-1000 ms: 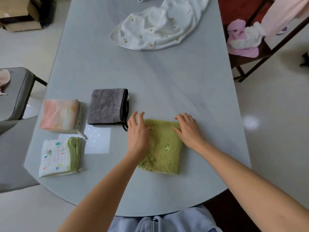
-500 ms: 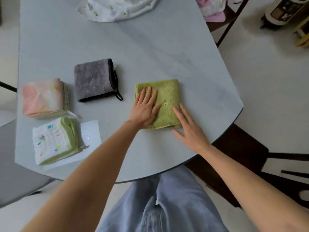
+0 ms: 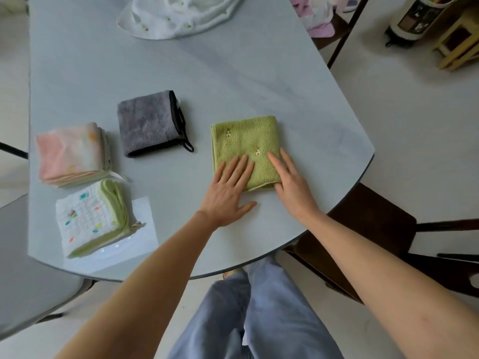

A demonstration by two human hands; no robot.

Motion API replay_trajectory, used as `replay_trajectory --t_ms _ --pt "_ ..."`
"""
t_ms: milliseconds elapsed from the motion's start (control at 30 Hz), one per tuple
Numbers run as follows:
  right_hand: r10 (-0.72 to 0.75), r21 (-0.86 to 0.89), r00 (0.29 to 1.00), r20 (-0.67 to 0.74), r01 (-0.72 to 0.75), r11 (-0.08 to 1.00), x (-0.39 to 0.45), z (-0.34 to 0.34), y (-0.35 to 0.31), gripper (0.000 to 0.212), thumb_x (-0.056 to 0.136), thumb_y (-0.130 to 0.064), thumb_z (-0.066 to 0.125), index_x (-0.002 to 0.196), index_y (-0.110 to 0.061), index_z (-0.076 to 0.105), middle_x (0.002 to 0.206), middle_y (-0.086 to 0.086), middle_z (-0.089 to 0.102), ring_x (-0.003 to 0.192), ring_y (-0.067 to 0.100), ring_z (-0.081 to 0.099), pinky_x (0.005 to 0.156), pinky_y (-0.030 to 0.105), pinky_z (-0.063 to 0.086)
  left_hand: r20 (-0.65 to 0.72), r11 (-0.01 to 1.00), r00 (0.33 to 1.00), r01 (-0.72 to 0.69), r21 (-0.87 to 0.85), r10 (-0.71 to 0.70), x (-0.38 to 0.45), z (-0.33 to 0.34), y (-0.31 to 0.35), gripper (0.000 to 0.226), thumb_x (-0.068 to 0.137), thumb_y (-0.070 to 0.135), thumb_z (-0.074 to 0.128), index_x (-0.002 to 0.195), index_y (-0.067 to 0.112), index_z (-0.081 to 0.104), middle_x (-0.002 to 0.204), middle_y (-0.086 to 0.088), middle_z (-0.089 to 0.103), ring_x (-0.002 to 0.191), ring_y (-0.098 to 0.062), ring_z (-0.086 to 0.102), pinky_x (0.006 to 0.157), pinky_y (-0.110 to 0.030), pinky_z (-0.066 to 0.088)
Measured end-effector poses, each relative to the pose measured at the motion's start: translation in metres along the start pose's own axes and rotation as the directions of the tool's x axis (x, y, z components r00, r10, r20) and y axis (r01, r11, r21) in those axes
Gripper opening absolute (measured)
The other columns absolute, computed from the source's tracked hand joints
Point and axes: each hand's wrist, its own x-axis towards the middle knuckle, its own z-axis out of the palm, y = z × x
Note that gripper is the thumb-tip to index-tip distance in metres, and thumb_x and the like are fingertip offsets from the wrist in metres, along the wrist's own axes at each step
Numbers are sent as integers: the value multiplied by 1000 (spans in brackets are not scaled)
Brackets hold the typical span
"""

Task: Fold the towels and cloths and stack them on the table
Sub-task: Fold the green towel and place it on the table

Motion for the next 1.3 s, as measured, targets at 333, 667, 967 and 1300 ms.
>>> replay_trajectory --t_ms 333,667,967,1300 --pt "-290 -619 908 302 418 665 9 -6 20 64 84 -11 32 148 -6 30 157 12 22 142 32 28 112 43 28 130 999 991 20 40 -25 2 0 -9 82 90 61 25 152 22 -11 160 -10 -12 147 -33 -11 120 -43 -3" --pt "-226 -382 973 36 222 897 48 -18 -18 55 95 -31 26 127 3 56 136 19 53 126 29 52 110 38 33 -177 978 980 56 -201 -92 37 -46 -6 45 97 24 38 139 11 47 143 -5 49 133 -30 44 110 -42 32" --pt "-206 -433 974 91 225 873 72 10 13 59 97 -50 17 153 -32 11 161 6 -2 148 22 -3 119 45 -2 54 900 935 352 -258 -350 54 -5 -19 79 86 71 6 151 30 -13 156 -3 -26 142 -21 -29 117 -43 -15" --pt "-523 -420 732 437 680 601 83 -10 51 60 99 -53 19 153 -28 15 160 12 7 148 27 7 117 51 5 128 406 715 525 -748 -688 40 -19 5 58 96 21 51 148 12 27 151 -12 27 136 -27 35 105 -24 28"
